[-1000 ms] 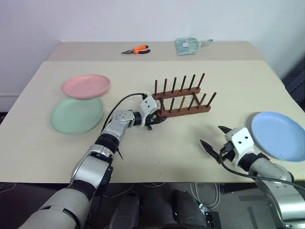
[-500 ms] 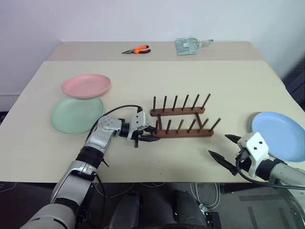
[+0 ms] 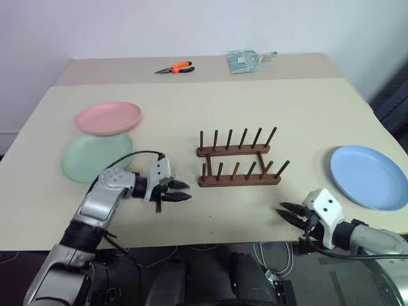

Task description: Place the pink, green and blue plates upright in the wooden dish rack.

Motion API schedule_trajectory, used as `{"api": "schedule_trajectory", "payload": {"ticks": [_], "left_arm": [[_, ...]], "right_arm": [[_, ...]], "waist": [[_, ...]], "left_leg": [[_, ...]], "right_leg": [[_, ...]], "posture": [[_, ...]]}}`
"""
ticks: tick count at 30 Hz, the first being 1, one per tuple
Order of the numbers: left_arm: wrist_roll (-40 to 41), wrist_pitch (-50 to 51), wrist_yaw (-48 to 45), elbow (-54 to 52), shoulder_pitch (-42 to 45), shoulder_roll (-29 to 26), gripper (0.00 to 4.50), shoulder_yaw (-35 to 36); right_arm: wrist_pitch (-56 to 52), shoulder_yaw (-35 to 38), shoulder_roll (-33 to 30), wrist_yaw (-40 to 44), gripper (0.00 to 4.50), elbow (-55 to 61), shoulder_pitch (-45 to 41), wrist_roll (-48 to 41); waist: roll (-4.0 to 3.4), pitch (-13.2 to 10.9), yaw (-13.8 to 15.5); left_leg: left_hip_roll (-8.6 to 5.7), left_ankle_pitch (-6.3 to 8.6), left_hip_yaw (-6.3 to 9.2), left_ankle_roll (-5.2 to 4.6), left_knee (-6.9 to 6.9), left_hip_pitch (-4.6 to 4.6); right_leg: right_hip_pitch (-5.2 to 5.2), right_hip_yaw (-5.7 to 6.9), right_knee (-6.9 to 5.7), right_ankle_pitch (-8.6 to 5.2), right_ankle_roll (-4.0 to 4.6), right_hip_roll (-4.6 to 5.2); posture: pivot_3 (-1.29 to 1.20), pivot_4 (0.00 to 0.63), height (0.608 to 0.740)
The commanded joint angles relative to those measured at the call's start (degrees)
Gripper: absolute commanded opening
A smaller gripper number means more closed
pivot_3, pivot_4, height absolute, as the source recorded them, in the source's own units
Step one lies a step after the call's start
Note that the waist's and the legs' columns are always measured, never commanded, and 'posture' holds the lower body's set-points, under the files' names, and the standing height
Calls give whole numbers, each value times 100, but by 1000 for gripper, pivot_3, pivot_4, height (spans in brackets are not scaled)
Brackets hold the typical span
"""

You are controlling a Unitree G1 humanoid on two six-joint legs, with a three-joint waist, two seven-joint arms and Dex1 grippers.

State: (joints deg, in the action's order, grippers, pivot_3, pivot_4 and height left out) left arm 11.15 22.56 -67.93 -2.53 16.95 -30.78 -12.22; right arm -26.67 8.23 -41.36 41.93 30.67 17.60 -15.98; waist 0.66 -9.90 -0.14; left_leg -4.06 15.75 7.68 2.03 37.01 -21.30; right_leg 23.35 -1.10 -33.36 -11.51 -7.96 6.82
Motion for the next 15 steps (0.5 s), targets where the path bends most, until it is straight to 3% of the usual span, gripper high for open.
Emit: {"api": "schedule_trajectory", "payload": {"ticks": [1,8,15], "left_arm": [[-5,244,682,-568,-137,420,786,-203],[-1077,-245,2900,623,430,1483,786,-221],[-968,-493,3278,1201,785,1625,786,22]], "right_arm": [[185,-307,95,-315,38,-393,-461,441],[612,-1001,592,-1216,38,-1979,-1976,1478],[991,-1126,907,-1439,38,-2897,-2866,1713]], "waist": [[2,0,92],[11,6,82],[11,9,78]], "left_leg": [[-1,0,-2,0,6,-2],[-16,-1,-2,2,11,4],[-17,-2,-5,2,9,8]], "right_leg": [[-1,-1,5,0,-1,1],[-5,0,0,5,0,-6],[-4,0,-4,28,5,-9]], "posture": [[0,150,740],[0,150,740],[0,150,740]]}}
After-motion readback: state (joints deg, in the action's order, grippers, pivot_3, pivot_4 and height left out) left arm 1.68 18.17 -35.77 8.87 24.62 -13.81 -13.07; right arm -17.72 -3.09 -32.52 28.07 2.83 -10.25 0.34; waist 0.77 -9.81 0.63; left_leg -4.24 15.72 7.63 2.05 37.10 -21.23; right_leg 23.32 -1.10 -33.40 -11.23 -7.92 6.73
